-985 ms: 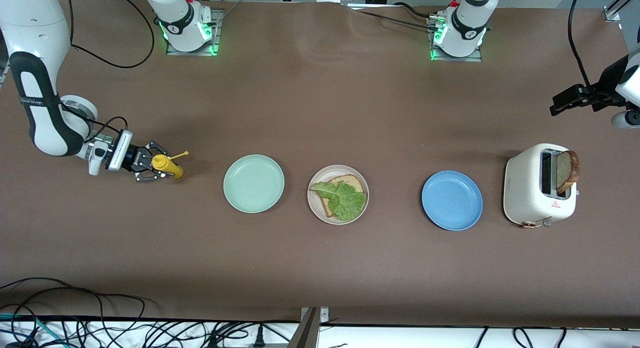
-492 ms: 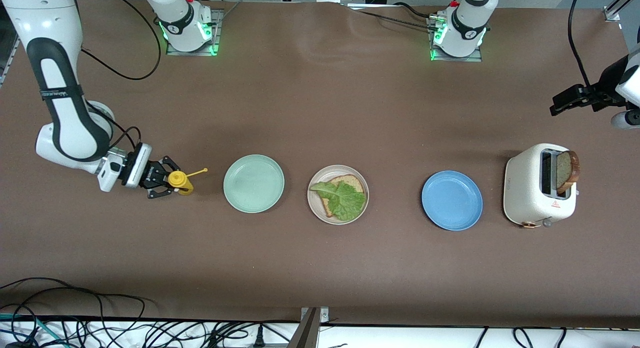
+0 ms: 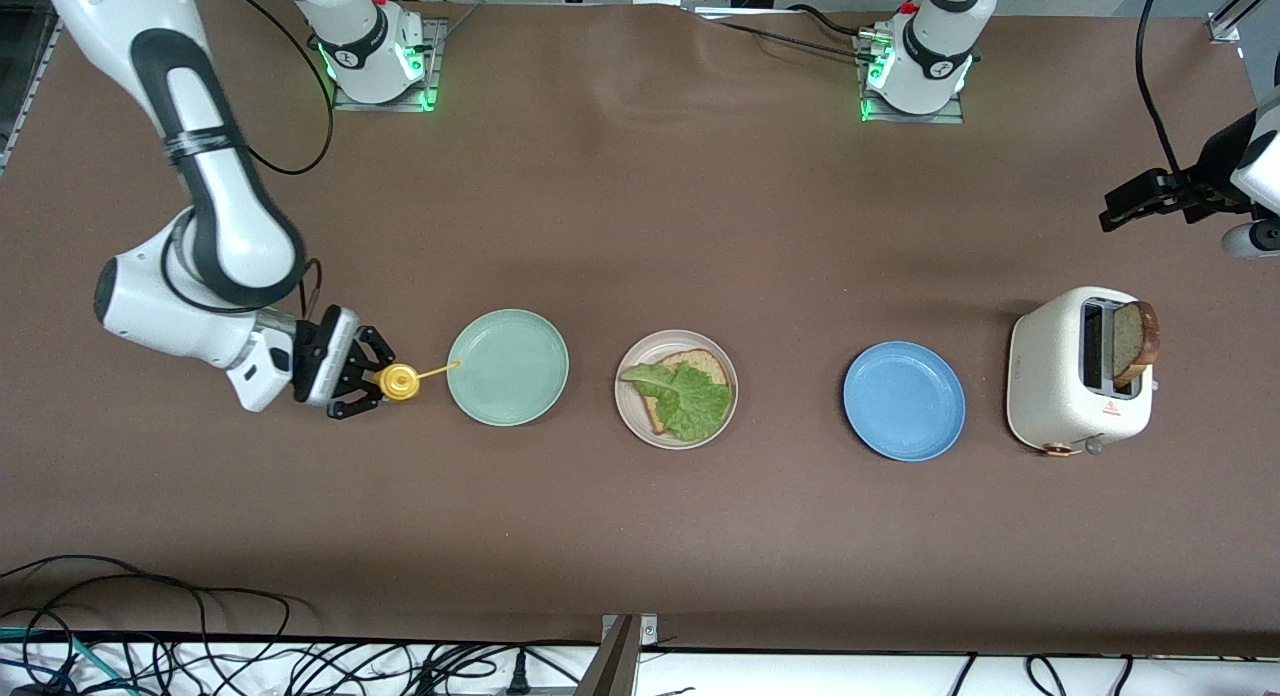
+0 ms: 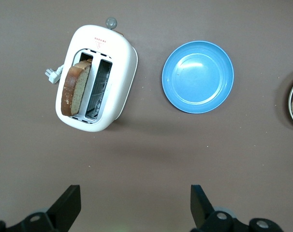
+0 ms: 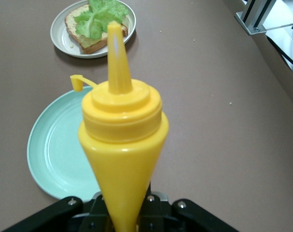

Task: Make sandwich on beige plate with both arms
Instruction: 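Carry the mustard bottle with the right gripper over the toast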

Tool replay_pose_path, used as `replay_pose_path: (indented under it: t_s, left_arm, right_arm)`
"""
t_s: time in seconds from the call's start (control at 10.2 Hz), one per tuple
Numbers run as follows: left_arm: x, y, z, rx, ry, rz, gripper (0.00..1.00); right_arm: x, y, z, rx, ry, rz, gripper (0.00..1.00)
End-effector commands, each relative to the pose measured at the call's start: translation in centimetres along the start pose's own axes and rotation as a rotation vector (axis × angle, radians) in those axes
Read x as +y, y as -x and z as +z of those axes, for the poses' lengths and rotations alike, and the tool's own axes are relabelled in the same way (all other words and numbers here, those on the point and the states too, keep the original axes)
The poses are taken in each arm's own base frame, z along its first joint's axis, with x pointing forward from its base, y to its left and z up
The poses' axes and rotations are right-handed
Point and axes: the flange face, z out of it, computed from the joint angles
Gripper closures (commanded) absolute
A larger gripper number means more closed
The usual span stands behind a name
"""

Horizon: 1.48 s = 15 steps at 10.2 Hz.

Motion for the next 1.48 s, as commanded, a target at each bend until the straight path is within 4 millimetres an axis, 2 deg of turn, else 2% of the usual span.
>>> replay_pose_path:
  t_s: [0.0, 0.3, 0.49, 0.59, 0.98, 1.18, 1.38]
  left_arm:
    - [0.0, -0.3, -0.6, 0.004, -0.025, 0.007, 0.0]
    - [-0.2, -0.3, -0.6, 0.004, -0.025, 0.005, 0.0]
    - [-0.3, -0.3, -0.6, 0.003, -0.025, 0.005, 0.0]
    - [-0.6, -0.3, -0.6, 0.003, -0.024, 0.004, 0.0]
    - [-0.8, -0.3, -0.6, 0.005, -0.024, 0.001, 0.0]
    - [-0.8, -0.3, -0.6, 0.005, -0.024, 0.001, 0.0]
    - [-0.8, -0.3, -0.6, 0.003, -0.025, 0.001, 0.0]
  right_arm:
    - [-1.5, -7.3, 0.4, -0.089, 0.051, -0.037, 1.0]
    - [-4.0, -14.6, 3.3, -0.156, 0.083, -0.038, 1.0]
    - [-5.6, -19.0, 6.2, -0.225, 0.135, -0.023, 1.0]
    - [-6.2, -20.6, 7.7, -0.283, 0.181, -0.028, 1.0]
    - [-12.0, -23.8, 15.3, -0.517, 0.259, -0.185, 1.0]
    - [-12.7, -25.7, 17.9, -0.701, 0.267, -0.223, 1.0]
    - [-13.4, -25.7, 19.5, -0.768, 0.282, -0.251, 1.0]
